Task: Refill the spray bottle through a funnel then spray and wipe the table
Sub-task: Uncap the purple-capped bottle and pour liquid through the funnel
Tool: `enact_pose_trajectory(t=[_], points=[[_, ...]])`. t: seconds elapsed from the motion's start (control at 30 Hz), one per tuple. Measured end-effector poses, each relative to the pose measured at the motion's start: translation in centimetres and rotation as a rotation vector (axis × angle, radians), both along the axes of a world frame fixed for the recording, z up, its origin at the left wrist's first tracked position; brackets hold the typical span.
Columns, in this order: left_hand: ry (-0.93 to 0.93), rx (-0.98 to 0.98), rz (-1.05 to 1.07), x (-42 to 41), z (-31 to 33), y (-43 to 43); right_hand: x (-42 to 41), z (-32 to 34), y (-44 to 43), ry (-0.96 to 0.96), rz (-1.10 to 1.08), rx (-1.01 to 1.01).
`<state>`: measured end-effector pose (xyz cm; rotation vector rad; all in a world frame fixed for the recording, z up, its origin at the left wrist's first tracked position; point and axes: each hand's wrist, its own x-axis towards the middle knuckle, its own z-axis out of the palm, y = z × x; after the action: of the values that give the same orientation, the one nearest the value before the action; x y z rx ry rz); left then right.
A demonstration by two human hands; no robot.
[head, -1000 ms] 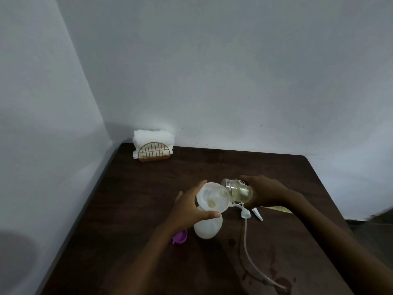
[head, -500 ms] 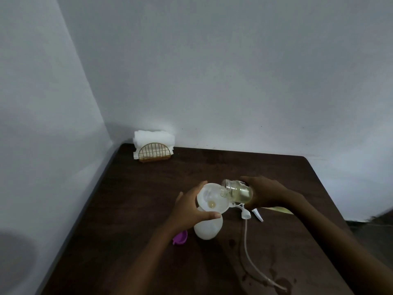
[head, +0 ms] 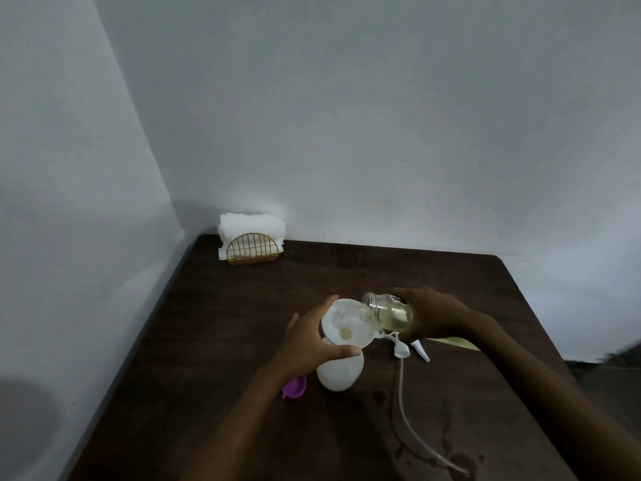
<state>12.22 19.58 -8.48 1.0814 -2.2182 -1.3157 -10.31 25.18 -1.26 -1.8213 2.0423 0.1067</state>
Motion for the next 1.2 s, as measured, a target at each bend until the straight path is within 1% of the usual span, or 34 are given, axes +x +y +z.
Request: enact_pose_trajectory(t=[1.2], points=[[0.009, 0.001, 0.002, 0.07, 0.15, 0.06, 0.22, 0.36, -0.05, 0.006, 0.016, 0.002]])
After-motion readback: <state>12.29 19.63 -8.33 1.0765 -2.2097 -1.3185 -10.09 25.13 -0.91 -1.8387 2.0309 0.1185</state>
